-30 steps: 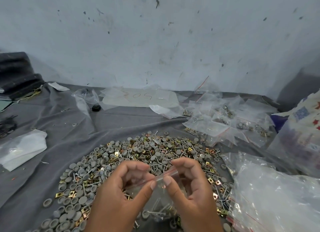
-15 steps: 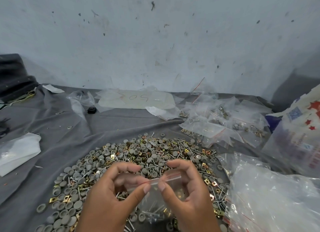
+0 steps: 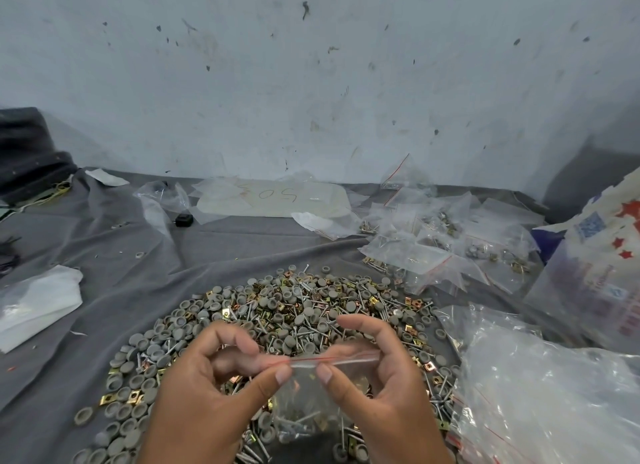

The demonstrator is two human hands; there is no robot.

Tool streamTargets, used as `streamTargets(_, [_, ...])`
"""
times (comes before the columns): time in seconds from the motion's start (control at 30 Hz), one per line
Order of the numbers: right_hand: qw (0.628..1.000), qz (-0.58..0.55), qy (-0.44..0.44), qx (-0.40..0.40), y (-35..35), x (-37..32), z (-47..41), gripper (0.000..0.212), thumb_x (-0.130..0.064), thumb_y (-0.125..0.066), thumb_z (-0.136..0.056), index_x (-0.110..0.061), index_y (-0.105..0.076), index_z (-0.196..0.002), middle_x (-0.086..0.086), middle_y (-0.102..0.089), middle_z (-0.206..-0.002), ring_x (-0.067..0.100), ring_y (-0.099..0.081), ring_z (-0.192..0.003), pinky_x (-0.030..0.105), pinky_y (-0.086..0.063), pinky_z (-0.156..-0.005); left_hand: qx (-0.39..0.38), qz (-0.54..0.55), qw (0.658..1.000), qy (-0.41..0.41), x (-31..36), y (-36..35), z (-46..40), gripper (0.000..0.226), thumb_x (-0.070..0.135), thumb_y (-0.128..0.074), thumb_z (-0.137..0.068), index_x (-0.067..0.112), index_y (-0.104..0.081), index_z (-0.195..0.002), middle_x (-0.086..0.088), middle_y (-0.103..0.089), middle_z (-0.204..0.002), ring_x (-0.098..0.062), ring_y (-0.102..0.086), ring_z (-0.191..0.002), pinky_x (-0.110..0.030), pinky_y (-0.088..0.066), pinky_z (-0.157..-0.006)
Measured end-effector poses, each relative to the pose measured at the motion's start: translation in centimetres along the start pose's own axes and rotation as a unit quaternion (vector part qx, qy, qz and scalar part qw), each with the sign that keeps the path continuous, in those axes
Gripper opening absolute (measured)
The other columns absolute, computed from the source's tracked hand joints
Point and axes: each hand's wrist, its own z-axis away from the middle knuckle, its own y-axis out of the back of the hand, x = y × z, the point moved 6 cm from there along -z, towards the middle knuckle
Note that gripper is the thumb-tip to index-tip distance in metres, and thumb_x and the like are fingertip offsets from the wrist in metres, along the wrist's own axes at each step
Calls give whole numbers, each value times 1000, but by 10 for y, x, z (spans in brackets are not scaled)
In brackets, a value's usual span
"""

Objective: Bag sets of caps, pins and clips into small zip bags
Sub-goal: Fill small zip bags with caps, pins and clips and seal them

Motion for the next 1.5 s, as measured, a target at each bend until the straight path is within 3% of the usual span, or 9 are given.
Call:
streamTargets(0.23, [1000, -14, -9, -1, 0, -2, 3, 42, -9, -81, -78, -20, -60, -113, 5, -76, -95, 19, -75, -81, 24, -59, -70, -56, -8, 998, 6, -1, -8, 1, 59, 24, -84, -52, 10, -58, -103, -8, -78, -87, -21, -75, -83, -40, -52, -80])
streamTargets(0.33, [1000, -12, -2, -13, -4, -3, 2, 40, -17, -87, -75, -31, -65, -106, 4, -76, -96, 19, -75, -84, 24, -59, -73, -72, -29, 997, -18, 1, -11, 3, 55, 27, -84, -57, 13, -59, -104, -7, -78, -87, -21, -75, -86, -38, -51, -83])
streamTargets(0.47, [1000, 4, -3, 8, 3, -1, 0, 37, -45, -84, -69, -46, -65, -101, 0, -75, -101, 19, -73, -88, 32, -61, -71, -60, -6, 998, -25, 0, -8, 0, 50, 30, -85, -54, 20, -64, -98, -11, -76, -84, -22, -75, -79, -28, -58, -65])
streamTargets(0.63, [1000, 2, -3, 20, 9, 1, 1, 36, -46, -83, -72, -46, -64, -104, 0, -75, -96, 14, -73, -81, 28, -60, -63, -56, -16, 998, -34, -1, -7, 0, 36, 34, -84, -55, 41, -66, -86, -7, -77, -87, -20, -75, -83, -28, -59, -67])
streamTargets(0.73, [1000, -4, -4, 13, 8, 4, 2, 32, -36, -82, -79, -45, -63, -104, 3, -75, -98, 16, -73, -84, 29, -61, -66, -48, -30, 998, -37, 0, -7, 3, 46, 39, -81, -56, 28, -64, -97, -3, -77, -88, -16, -75, -85, -34, -56, -78])
streamTargets(0.83, [1000, -5, 5, 11, 5, 4, 2, 28, -32, -78, -81, -42, -63, -101, 4, -73, -98, 17, -70, -85, 31, -61, -70, -50, -46, 997, -38, -2, -8, 3, 48, 35, -80, -58, 19, -61, -99, -3, -77, -86, -15, -74, -82, -28, -59, -66])
streamTargets(1.03, [999, 30, 21, -18, -5, 0, 2, 28, -49, -70, -76, -51, -59, -102, -8, -72, -97, 11, -70, -84, 28, -59, -71, -63, -56, 996, -40, -3, -11, 2, 44, 28, -78, -61, 6, -53, -91, -9, -75, -85, -19, -72, -77, -24, -58, -73])
streamTargets(1.33, [999, 20, 34, 31, 2, 2, 3, 23, -38, -74, -79, -44, -60, -95, 2, -72, -96, 17, -69, -81, 34, -59, -71, -54, -21, 998, -14, -5, -10, 2, 57, 34, -81, -55, 11, -55, -100, -6, -77, -87, -18, -74, -85, -41, -52, -85])
streamTargets(1.5, [1000, 2, 16, 24, 7, 5, 3, 28, -43, -75, -78, -46, -62, -102, -1, -73, -99, 15, -70, -86, 31, -60, -73, -27, -12, 999, -21, -1, -6, 3, 58, 37, -81, -55, 8, -46, -90, -9, -77, -82, -23, -73, -78, -39, -54, -71])
